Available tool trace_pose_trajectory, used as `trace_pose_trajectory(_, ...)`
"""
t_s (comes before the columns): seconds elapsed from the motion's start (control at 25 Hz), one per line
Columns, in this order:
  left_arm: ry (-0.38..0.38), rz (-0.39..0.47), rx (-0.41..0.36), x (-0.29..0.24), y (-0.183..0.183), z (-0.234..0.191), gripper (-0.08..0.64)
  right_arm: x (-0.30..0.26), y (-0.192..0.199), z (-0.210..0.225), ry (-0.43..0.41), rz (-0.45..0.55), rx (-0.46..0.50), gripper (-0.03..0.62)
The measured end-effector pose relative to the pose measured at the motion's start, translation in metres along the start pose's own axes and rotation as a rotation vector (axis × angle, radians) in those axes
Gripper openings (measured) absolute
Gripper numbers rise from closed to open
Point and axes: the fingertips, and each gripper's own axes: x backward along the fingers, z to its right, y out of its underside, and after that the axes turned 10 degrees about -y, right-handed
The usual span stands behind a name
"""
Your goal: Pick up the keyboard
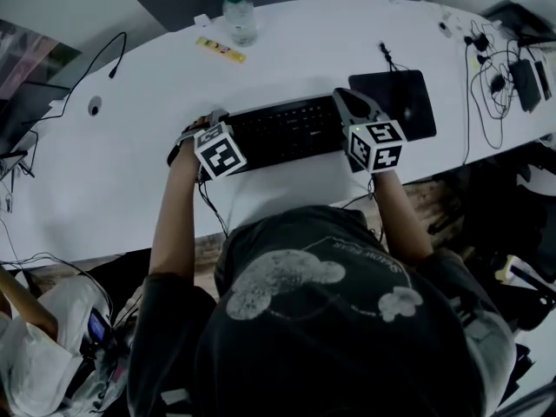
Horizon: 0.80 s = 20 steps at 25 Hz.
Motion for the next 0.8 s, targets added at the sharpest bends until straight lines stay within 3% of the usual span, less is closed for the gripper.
trace_pose_trajectory(0.28,0.065,-0.01,-0.049,-0.012,-0.008,-0.002,0.575,-0.01,0.002,0.0,-0.006,-0.018,0.002,-0.008)
trace_pose_trajectory(0.48,0.068,0.025,-0.09,-0.018,-0.02,-0.008,0.583,-0.019,0.0,-0.005,-0.06,-0.038,0.035,-0.008)
trace_pose_trajectory(0.8,0.063,0.032,-0.091,-0.017,-0.021,-0.008,0.583,-0.025,0.007,-0.013,-0.112,-0.116,0.055,-0.008)
